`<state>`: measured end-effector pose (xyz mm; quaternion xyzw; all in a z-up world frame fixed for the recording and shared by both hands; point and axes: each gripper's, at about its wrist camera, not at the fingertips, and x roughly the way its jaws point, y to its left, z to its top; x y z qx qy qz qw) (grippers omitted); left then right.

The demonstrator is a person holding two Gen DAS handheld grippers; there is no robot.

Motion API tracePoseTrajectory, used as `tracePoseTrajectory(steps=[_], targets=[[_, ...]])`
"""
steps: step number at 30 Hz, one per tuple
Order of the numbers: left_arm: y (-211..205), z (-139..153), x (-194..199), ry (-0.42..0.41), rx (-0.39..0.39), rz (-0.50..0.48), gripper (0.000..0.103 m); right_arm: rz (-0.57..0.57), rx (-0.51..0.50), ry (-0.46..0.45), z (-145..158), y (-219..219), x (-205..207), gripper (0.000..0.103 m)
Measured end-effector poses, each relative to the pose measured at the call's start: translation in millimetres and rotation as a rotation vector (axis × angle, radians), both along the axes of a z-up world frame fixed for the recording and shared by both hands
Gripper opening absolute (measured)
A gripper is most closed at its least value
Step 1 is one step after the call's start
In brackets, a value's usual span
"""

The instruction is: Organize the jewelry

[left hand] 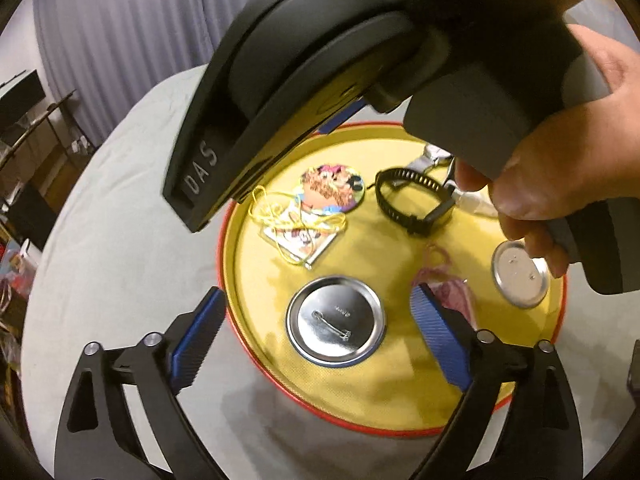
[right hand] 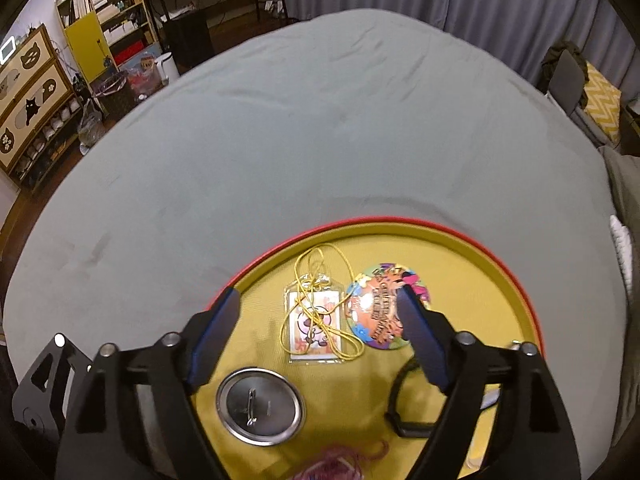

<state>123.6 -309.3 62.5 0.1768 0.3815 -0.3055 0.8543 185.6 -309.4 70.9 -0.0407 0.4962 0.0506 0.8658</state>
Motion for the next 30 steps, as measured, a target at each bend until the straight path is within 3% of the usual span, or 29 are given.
tracePoseTrajectory(steps=[5,11,17,24,30], targets=[[-5,32,-7,-0.015,-0.012,-0.019,0.098,-0.014,0.021,-0.022,36,-13,-15,0.095],[-7,67,-12,0.009,-0.048,-0.017,0.098,-0.029,0.019,-0.029,73,-24,-37,0.095],[-12,97,-28,0.006,0.007,-0.108,0.098,-0.037,-0.100,0.009,97,-40,-62,0.095],[-13,123,-40,0.001,0.051,-0.201,0.098,-0.005,-0.126,0.071,104,-63,-97,0.095],[-17,137,-50,0.006,0.064,-0.250,0.098,0.053,-0.086,0.119,100,-79,-125,0.095]])
